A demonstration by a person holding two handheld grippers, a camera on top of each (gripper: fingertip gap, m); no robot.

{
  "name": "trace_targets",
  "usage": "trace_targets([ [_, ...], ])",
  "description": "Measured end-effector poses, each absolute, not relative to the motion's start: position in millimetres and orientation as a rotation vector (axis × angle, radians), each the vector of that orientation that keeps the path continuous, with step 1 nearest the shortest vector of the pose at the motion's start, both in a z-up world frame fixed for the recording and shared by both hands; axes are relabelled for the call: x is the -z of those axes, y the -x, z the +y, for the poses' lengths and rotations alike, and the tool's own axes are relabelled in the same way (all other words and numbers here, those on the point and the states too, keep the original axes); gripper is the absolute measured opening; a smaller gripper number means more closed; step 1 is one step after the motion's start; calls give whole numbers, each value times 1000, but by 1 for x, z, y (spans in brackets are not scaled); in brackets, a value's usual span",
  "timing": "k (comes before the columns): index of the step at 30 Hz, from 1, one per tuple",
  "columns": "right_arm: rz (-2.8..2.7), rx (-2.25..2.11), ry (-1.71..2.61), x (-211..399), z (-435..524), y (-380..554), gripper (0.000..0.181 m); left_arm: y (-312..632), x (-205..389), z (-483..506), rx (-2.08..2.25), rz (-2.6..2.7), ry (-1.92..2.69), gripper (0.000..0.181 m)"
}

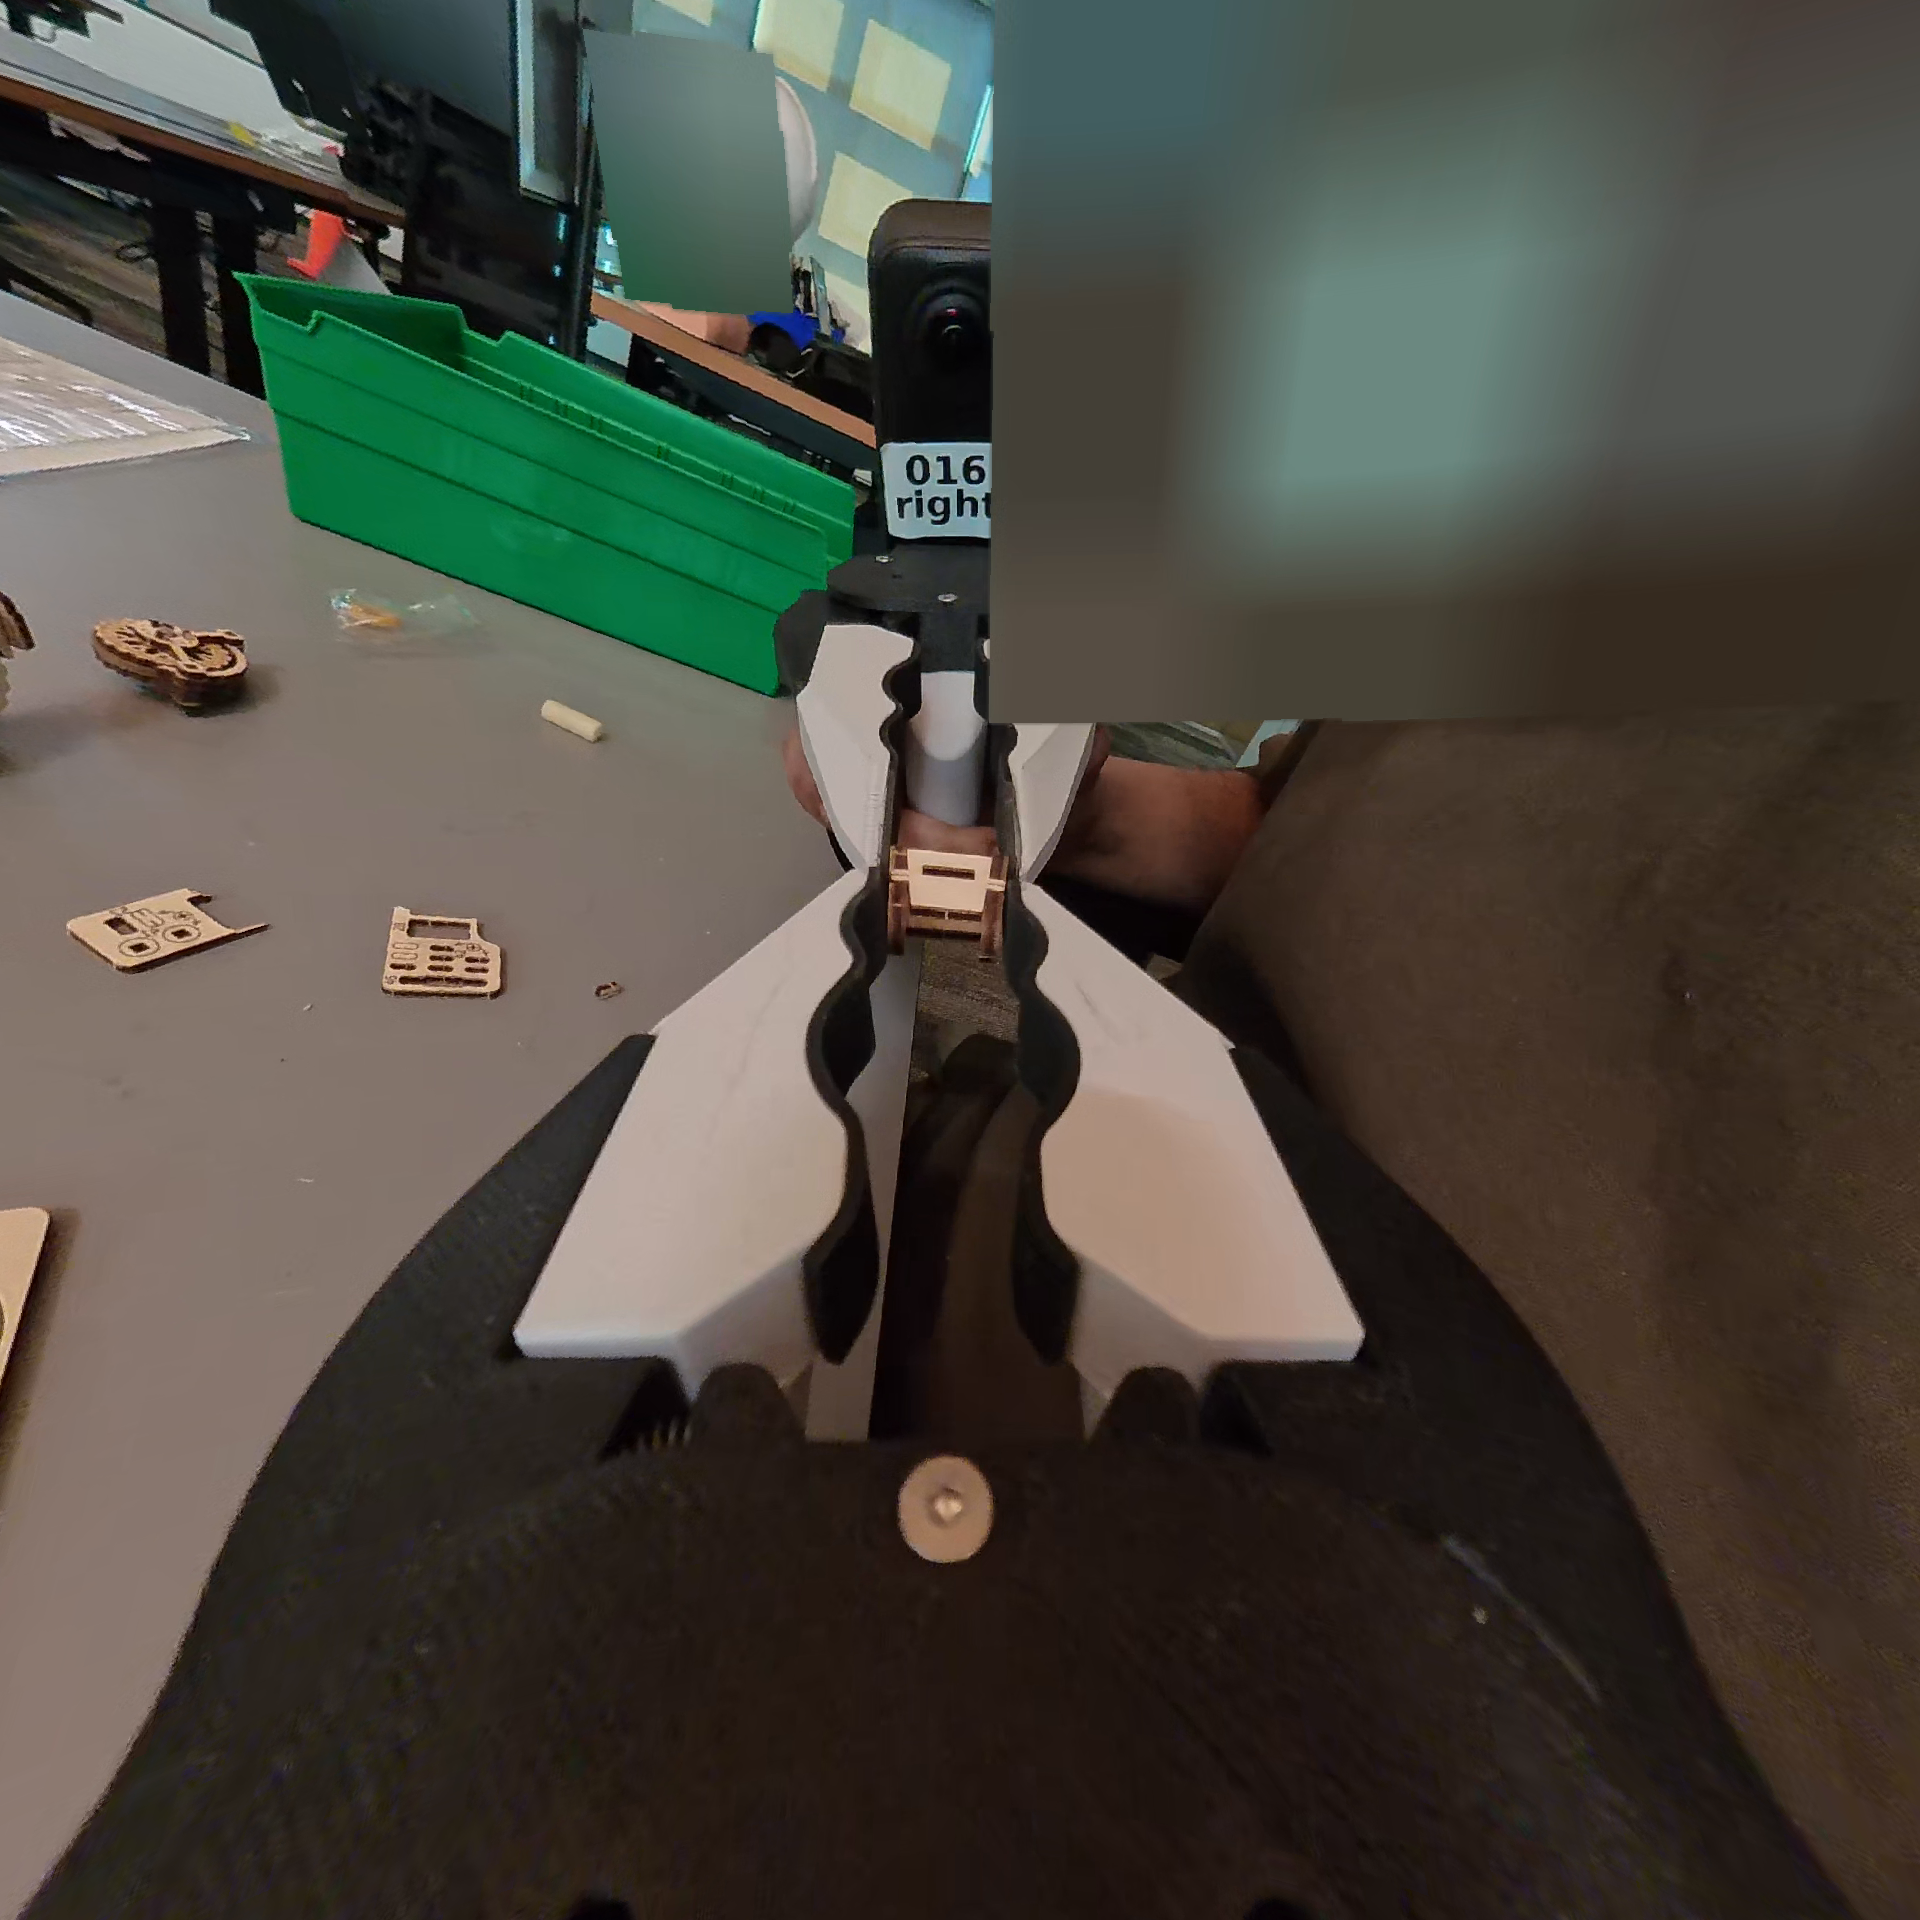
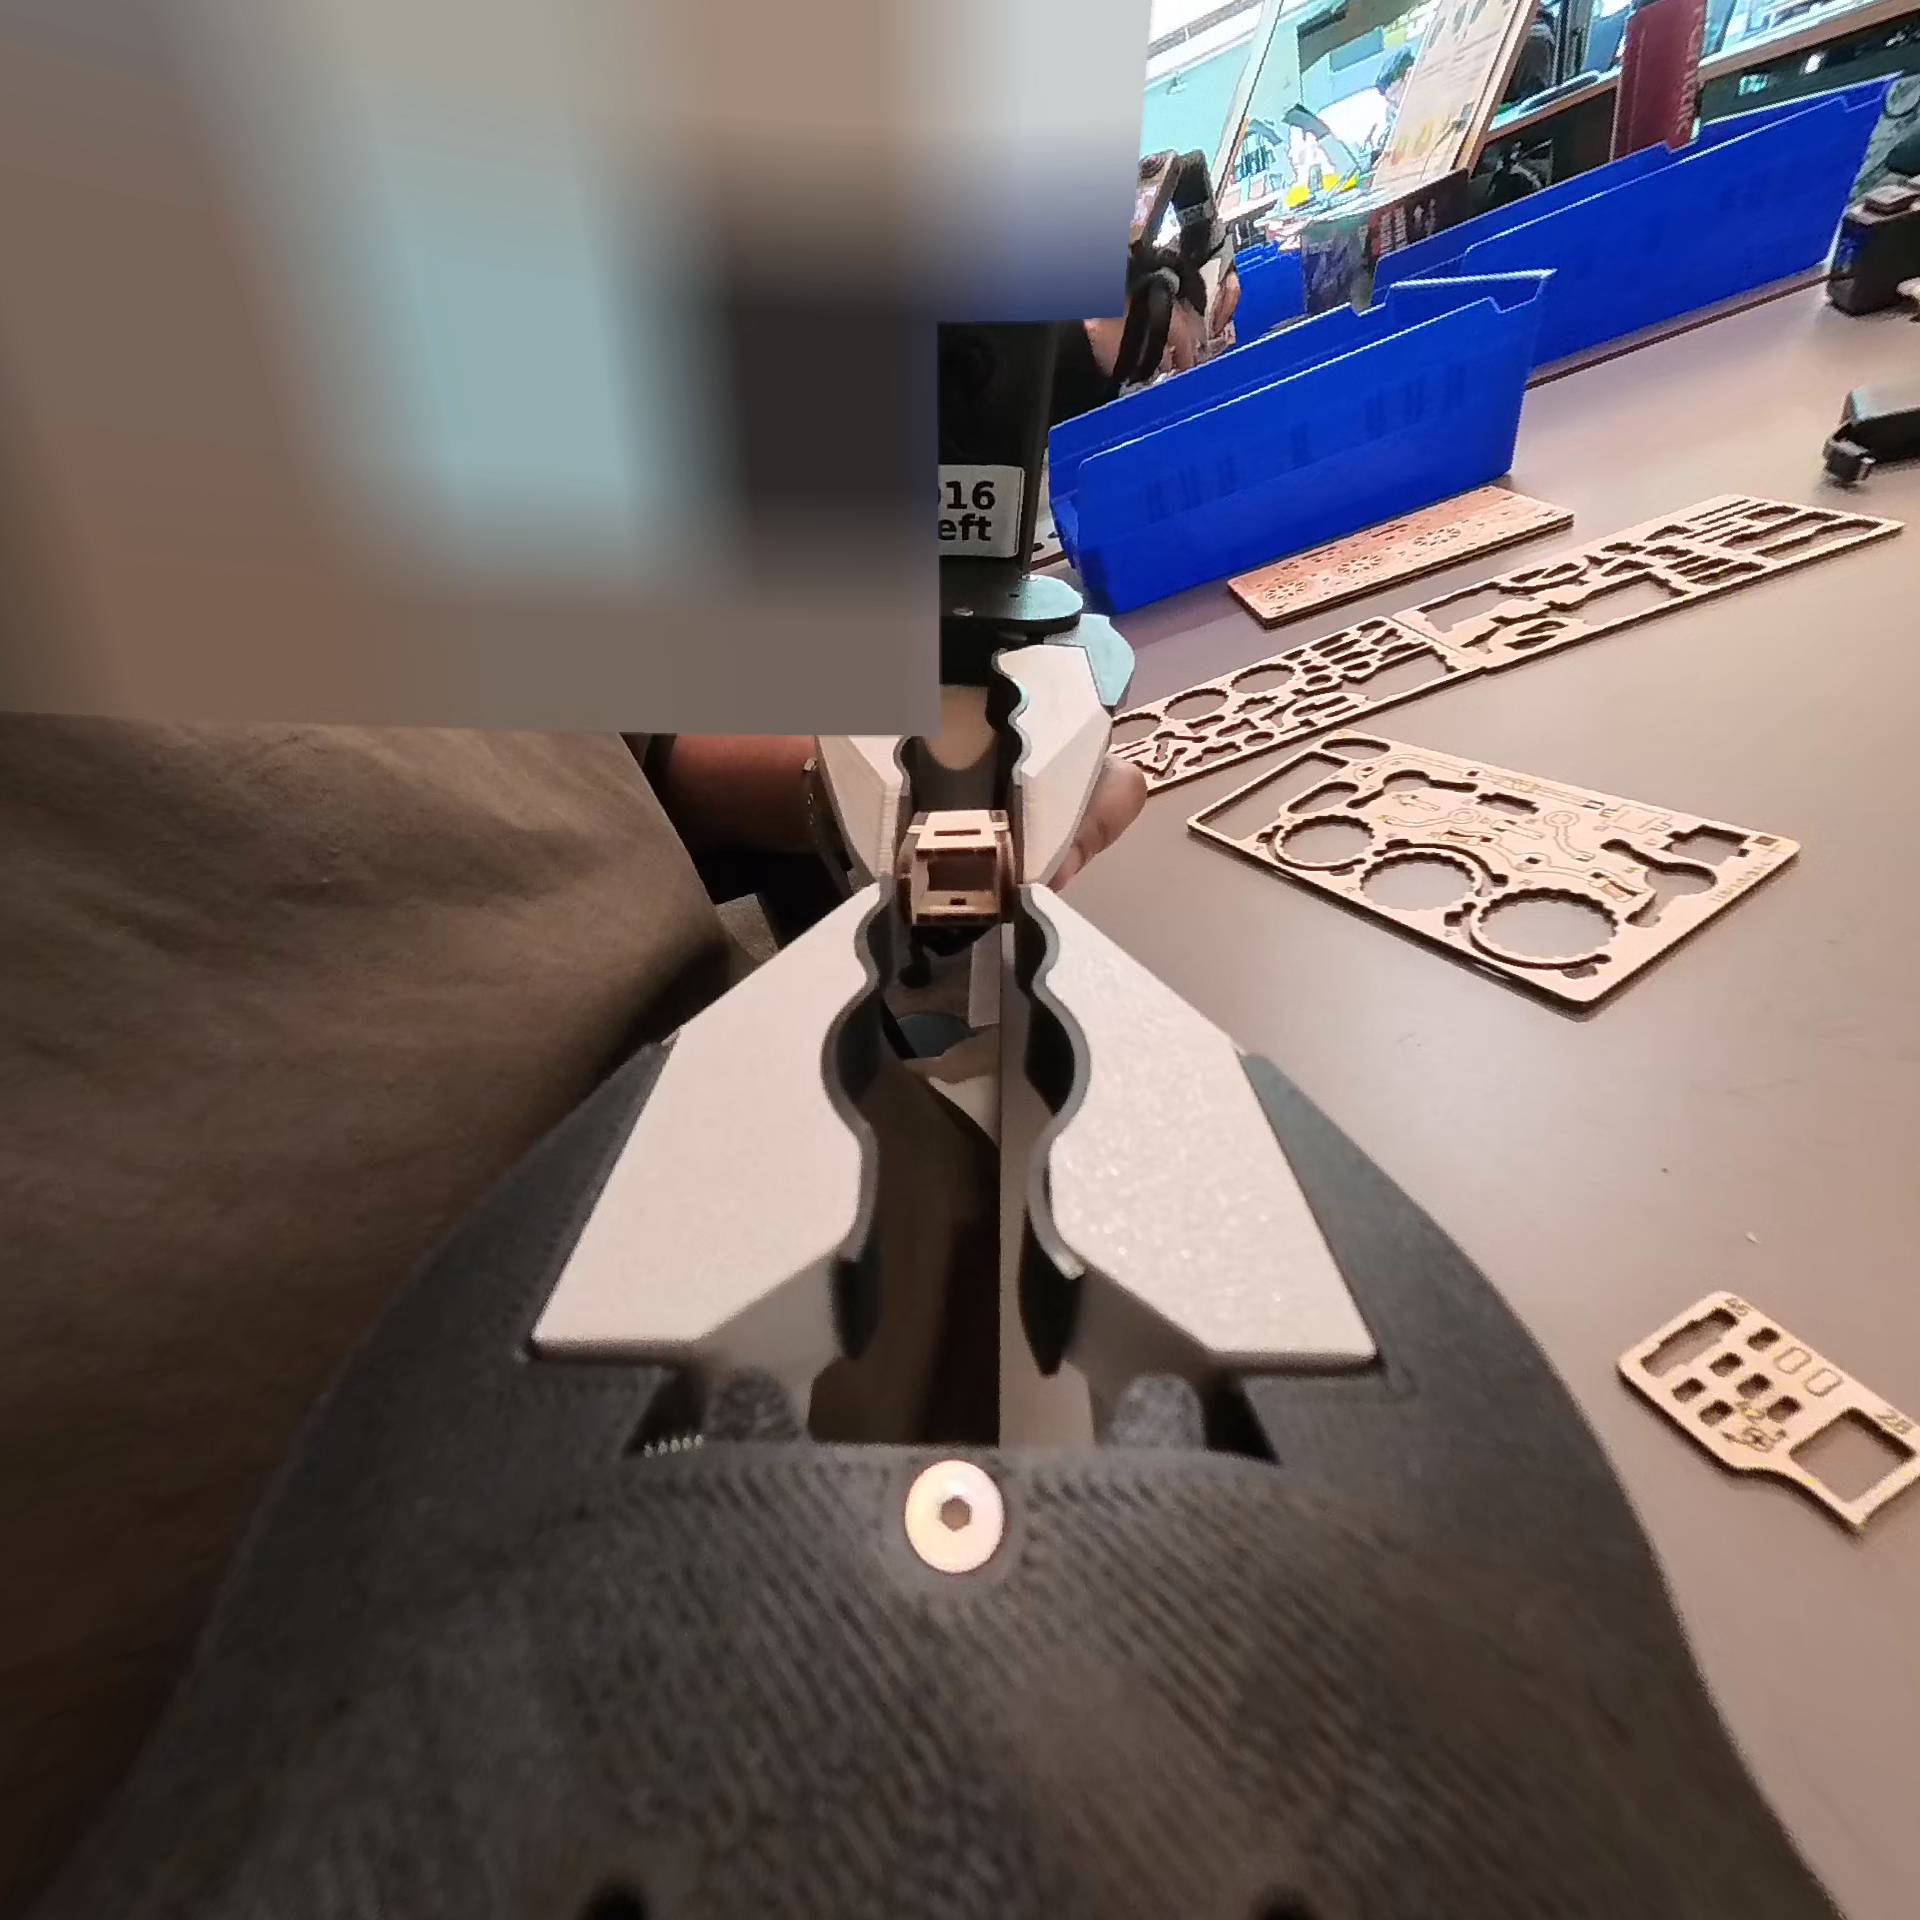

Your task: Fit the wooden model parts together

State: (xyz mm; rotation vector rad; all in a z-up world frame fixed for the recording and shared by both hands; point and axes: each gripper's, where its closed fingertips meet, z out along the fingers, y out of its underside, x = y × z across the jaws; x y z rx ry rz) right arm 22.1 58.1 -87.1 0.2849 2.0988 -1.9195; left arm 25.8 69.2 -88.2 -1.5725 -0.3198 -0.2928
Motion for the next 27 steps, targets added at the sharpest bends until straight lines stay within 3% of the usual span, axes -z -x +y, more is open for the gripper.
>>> trace_targets([
  [27, 2192, 1921, -233, 92, 58, -23, 21, -27, 93, 66, 207, -267, 1629, 18],
])
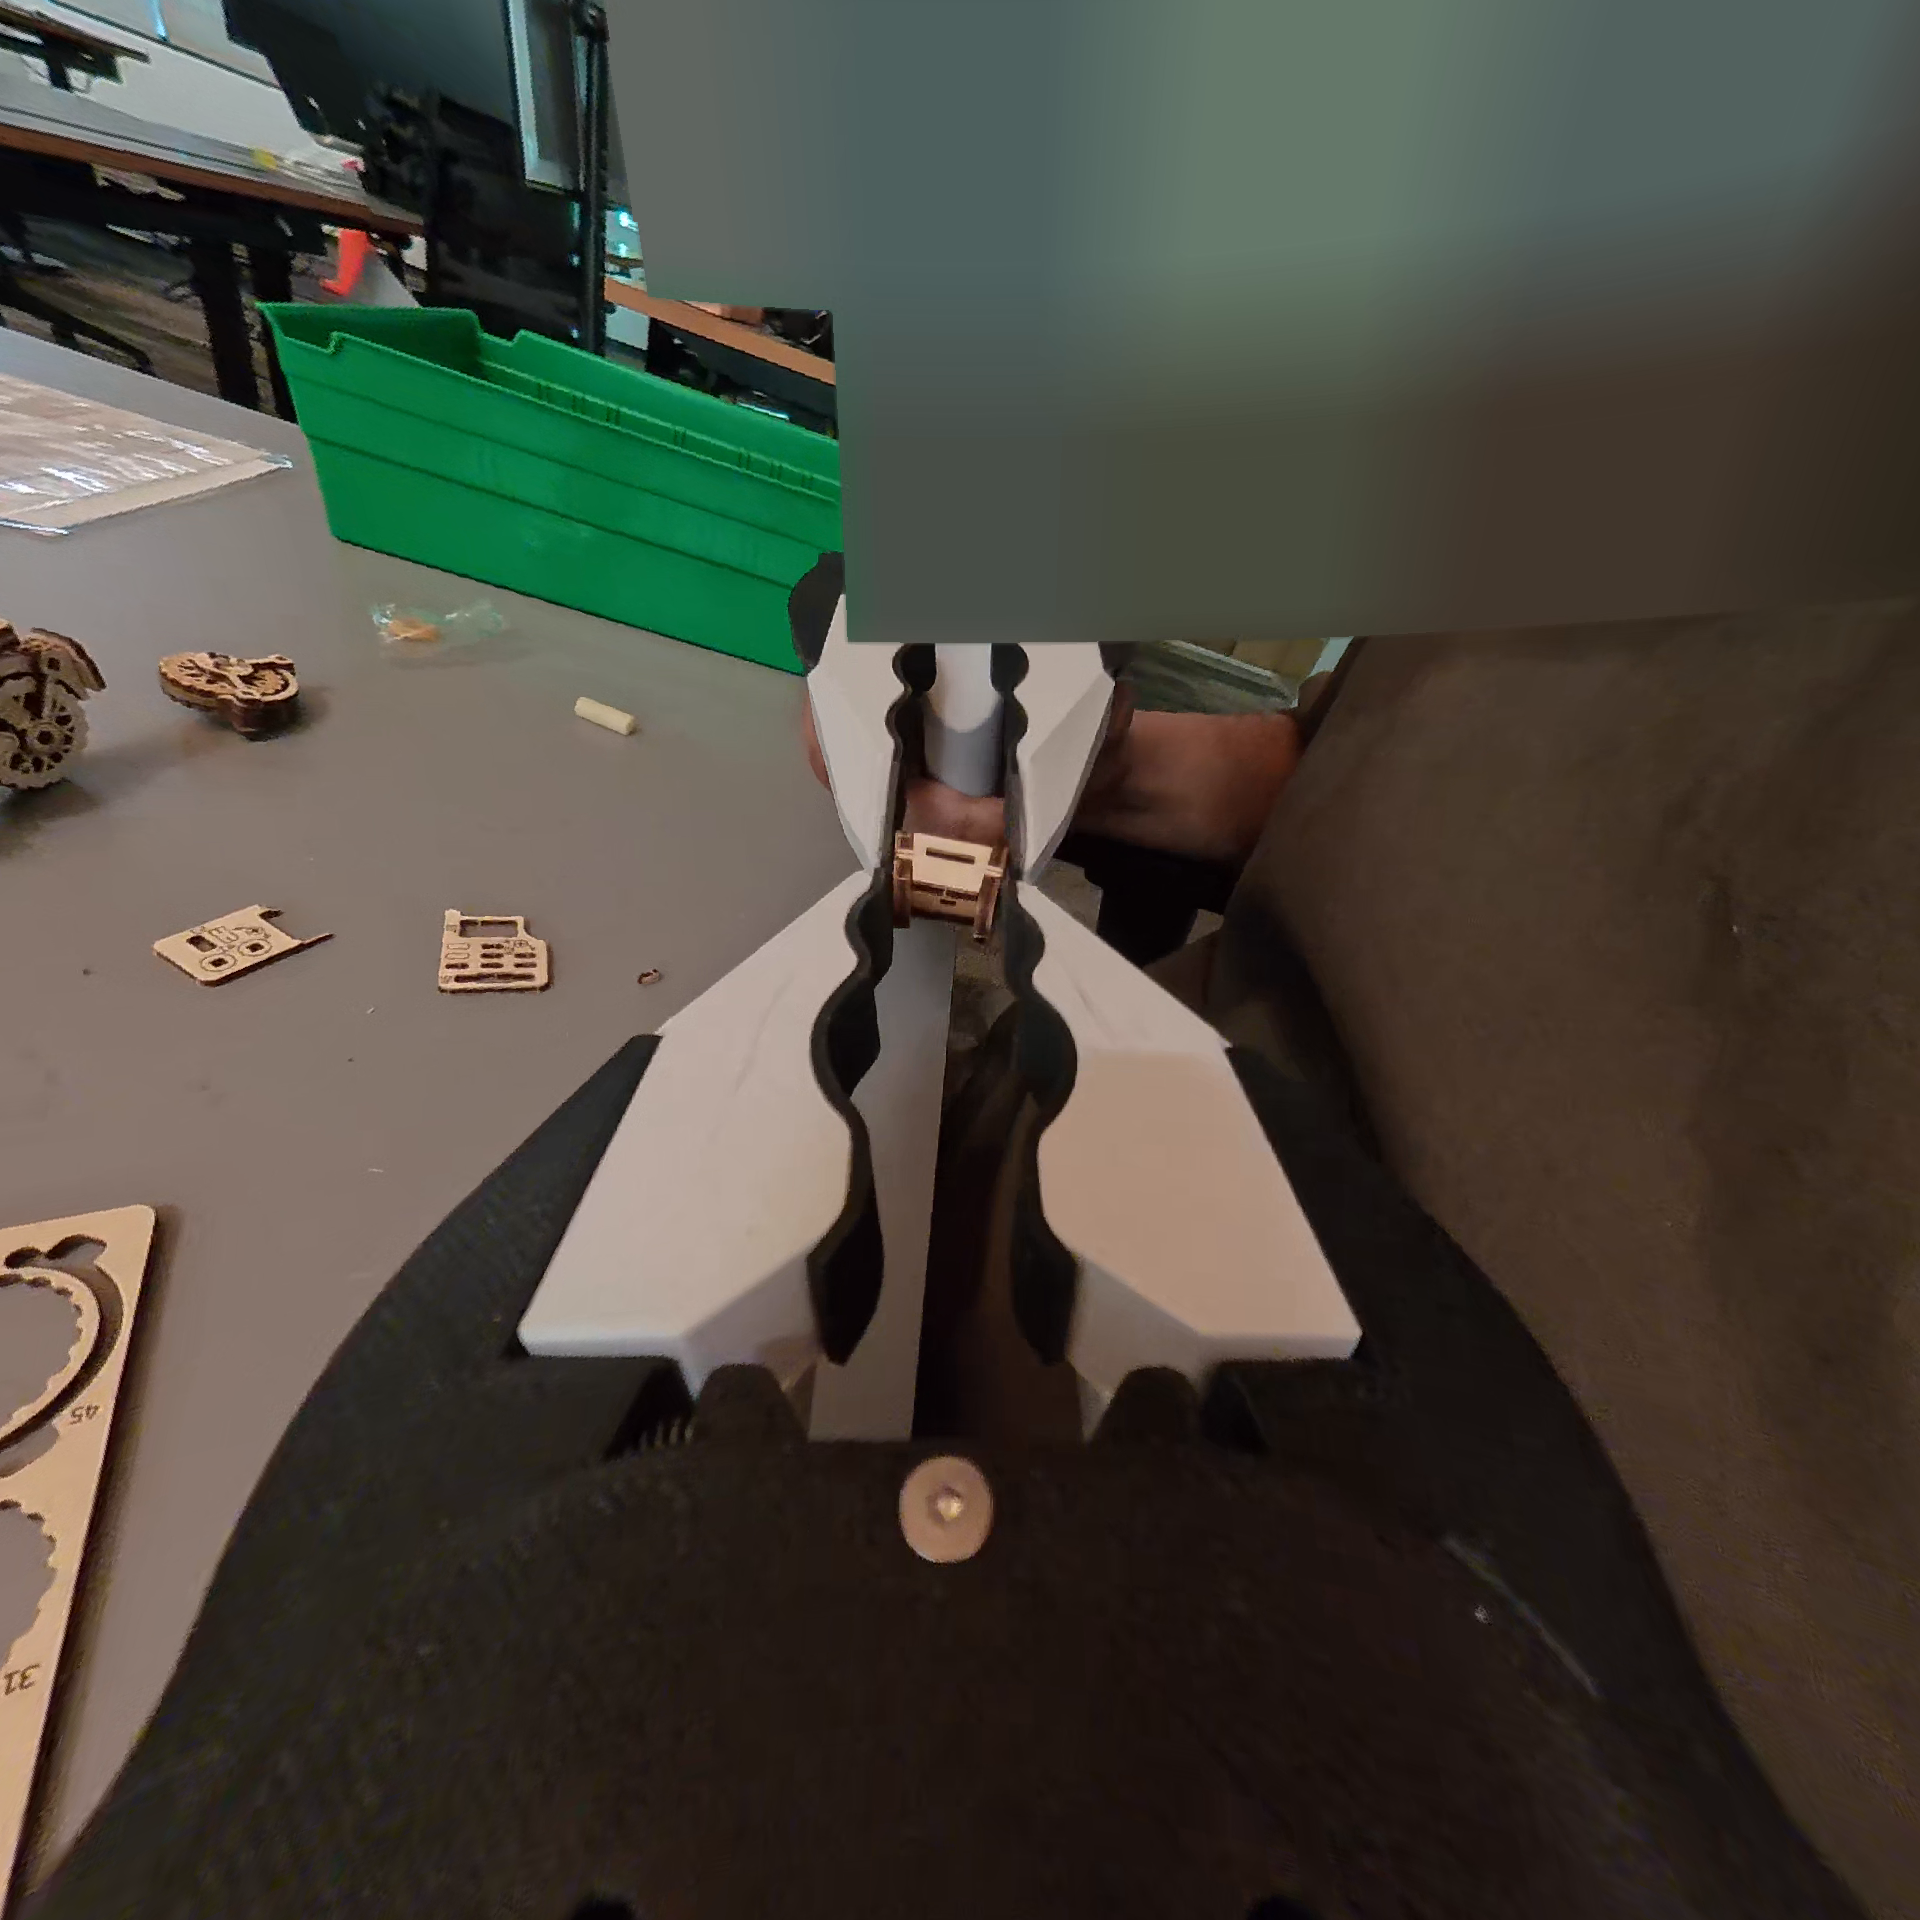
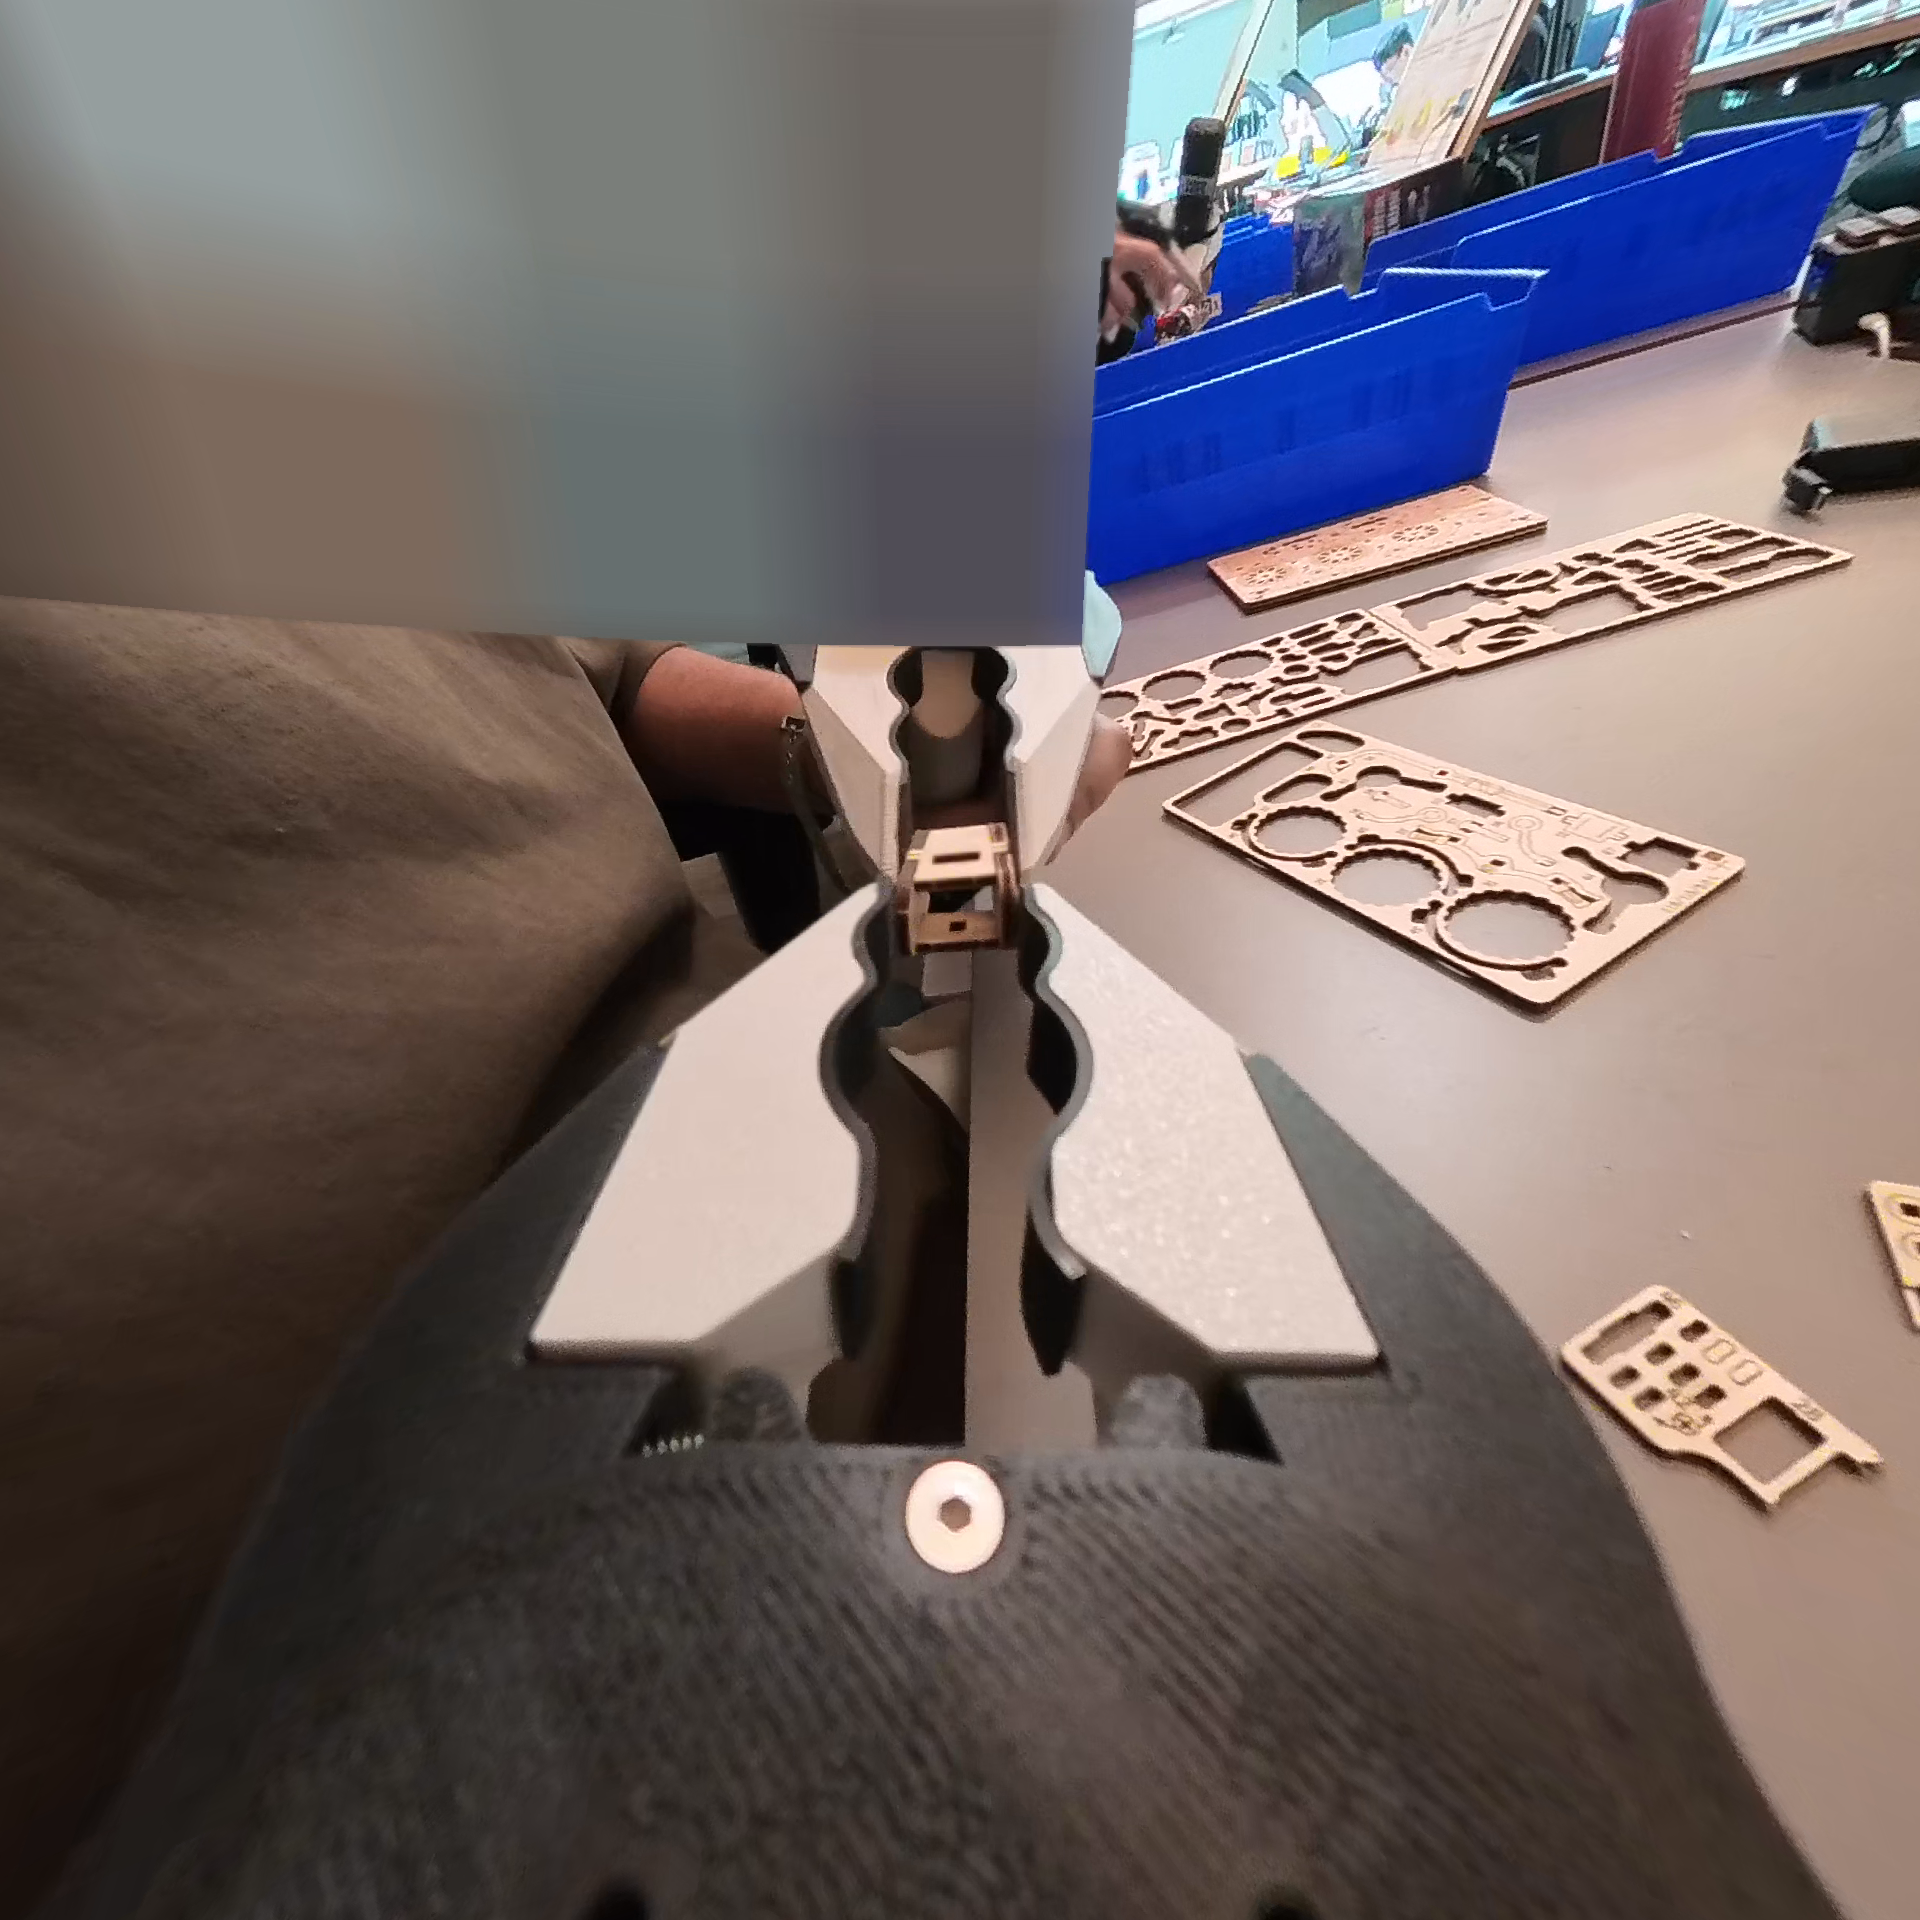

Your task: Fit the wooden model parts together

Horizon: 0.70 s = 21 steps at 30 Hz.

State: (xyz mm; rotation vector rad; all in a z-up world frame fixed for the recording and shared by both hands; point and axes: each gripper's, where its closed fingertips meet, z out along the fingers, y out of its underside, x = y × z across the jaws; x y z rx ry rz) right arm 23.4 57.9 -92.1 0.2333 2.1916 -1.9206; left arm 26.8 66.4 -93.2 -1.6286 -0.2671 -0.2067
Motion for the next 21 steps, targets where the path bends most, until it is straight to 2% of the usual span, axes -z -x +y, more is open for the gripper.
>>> trace_targets([
  [18, 2201, 1949, -229, 90, 58, -23, 21, -26, 88, 67, 198, -283, 1590, 19],
  [21, 2249, 1985, -201, 87, 59, -22, 21, -24, 89, 67, 202, -296, 1593, 26],
])
